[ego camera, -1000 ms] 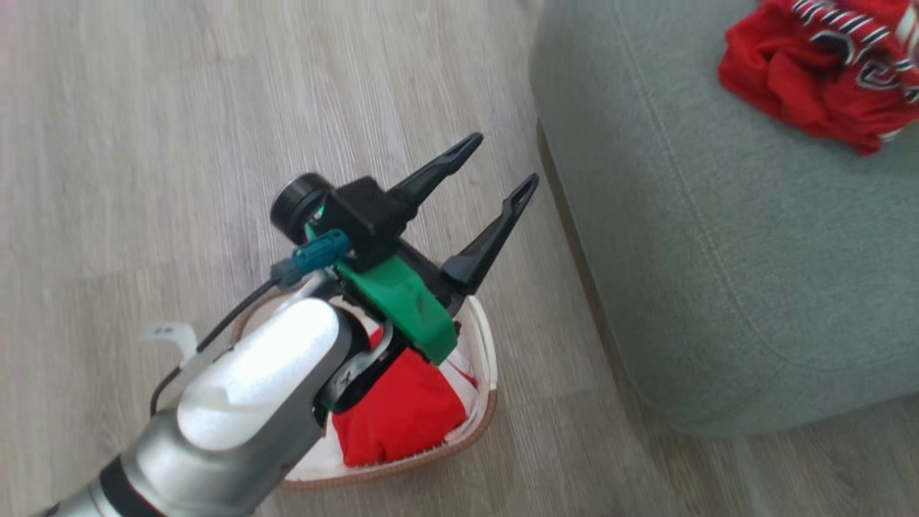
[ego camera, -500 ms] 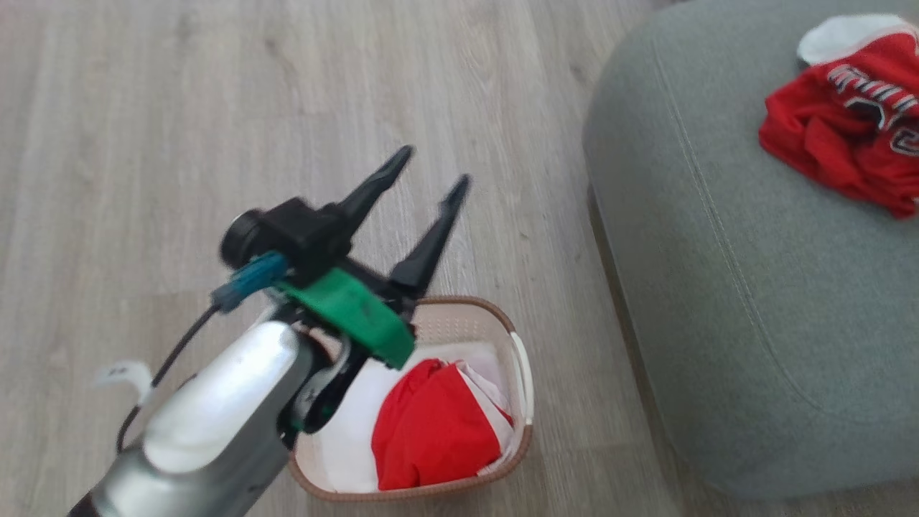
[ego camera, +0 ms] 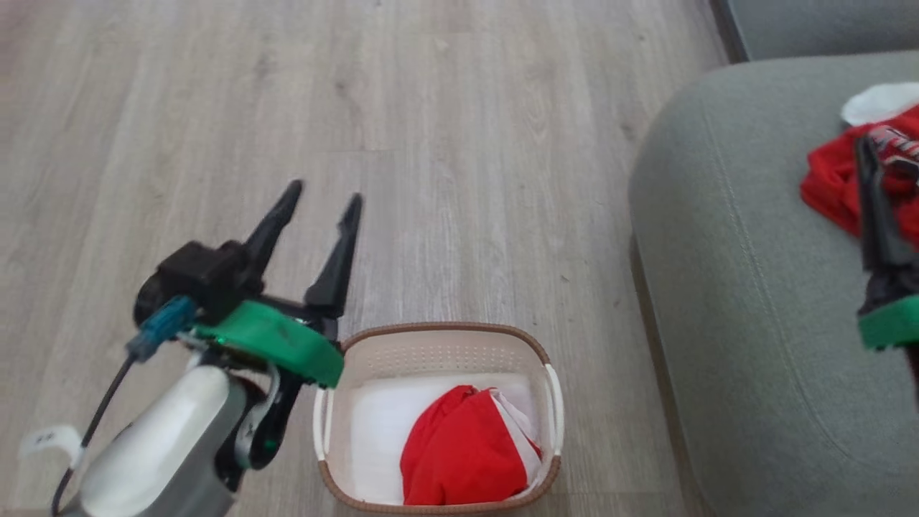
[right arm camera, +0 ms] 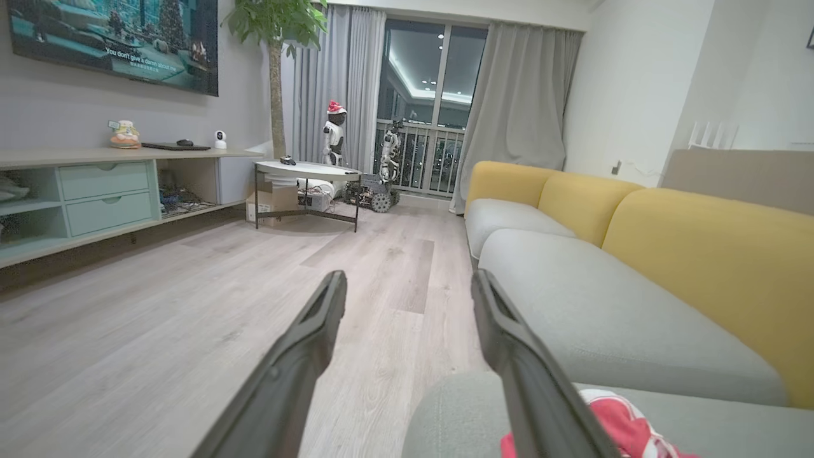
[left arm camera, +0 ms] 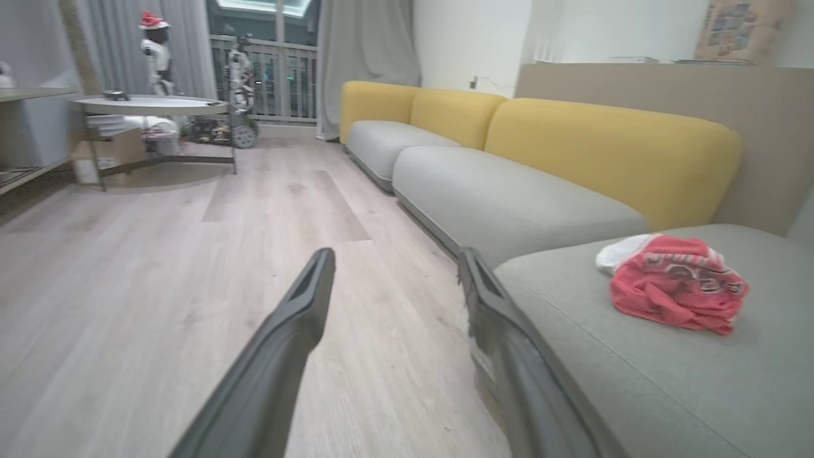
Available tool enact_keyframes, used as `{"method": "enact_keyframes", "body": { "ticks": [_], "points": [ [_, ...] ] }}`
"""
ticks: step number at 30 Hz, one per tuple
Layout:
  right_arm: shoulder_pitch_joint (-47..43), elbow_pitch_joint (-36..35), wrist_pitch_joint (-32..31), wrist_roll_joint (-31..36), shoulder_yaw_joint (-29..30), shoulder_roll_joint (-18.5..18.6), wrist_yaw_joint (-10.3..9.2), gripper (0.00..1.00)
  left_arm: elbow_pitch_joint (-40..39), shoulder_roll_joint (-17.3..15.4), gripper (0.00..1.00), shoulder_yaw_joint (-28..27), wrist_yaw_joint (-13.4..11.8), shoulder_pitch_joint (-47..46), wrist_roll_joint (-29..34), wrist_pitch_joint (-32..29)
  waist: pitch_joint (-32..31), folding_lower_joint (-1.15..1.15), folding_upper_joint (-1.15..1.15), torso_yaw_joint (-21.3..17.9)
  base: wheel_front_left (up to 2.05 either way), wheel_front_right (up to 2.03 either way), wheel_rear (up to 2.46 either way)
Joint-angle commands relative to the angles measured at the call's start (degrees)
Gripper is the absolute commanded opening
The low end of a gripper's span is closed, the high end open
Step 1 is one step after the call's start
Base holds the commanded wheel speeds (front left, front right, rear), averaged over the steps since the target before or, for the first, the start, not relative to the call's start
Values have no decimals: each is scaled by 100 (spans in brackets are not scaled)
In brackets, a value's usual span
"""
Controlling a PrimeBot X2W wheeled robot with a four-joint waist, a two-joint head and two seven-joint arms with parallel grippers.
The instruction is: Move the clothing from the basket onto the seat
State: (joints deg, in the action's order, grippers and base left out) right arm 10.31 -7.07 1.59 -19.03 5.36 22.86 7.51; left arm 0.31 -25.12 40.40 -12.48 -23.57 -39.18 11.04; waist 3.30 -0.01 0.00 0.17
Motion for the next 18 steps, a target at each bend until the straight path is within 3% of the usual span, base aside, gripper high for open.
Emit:
{"method": "enact_keyframes", "body": {
  "ticks": [1, 11, 18],
  "points": [
    [-106, -224, 94, 68, 33, -45, -2, 100, -202, -257, 100, -357, -110, -102, -56, 93, -62, 1, 0, 132, 0, 0, 0],
    [-929, -18, 555, 232, 203, -840, -2, 100, -296, -413, 100, -732, -473, 619, -95, 311, -212, 1, 0, 461, 0, 0, 0],
    [-1303, 406, 944, 175, -35, -1025, -2, 100, -257, -287, 100, -1090, -501, 1152, 65, 390, -255, 1, 0, 524, 0, 0, 0]
  ]
}}
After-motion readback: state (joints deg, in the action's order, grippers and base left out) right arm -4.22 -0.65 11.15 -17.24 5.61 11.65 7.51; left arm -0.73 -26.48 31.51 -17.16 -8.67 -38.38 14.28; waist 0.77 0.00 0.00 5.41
